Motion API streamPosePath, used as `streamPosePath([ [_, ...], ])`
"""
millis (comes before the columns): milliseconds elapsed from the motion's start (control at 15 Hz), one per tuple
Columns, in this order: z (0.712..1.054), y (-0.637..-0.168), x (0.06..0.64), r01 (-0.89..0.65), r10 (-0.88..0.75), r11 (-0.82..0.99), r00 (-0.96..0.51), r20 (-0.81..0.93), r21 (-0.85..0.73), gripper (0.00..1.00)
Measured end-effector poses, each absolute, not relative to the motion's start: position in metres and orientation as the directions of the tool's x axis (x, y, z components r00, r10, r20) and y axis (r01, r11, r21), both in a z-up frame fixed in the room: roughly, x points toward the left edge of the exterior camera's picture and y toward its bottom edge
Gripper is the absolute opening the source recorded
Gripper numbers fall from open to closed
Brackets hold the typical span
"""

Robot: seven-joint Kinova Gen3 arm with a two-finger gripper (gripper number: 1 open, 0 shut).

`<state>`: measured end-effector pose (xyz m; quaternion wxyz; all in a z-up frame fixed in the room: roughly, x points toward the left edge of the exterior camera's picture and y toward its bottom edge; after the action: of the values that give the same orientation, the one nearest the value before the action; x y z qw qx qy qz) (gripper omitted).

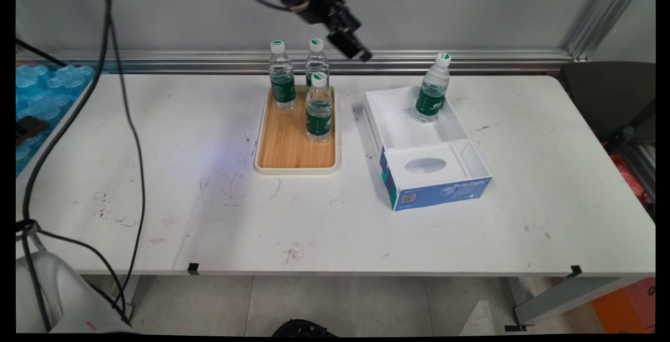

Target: Pick up the green bottle from the white box

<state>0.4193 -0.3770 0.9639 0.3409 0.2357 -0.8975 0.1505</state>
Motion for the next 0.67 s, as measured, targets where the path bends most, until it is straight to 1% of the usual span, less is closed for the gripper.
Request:
streamPosePath([
  [133,0.965,-0.391,0.399,-0.521,-0.304,0.845,-0.653,0.694,-0.120,1.00],
  [267,0.958,-0.406,0.380,-0.520,-0.294,0.844,-0.652,0.699,-0.131,1.00],
  [533,0.934,-0.435,0.351,-0.534,-0.298,0.834,-0.649,0.700,-0.140,1.00],
  [667,0.917,-0.448,0.338,-0.542,-0.309,0.830,-0.648,0.696,-0.136,1.00],
])
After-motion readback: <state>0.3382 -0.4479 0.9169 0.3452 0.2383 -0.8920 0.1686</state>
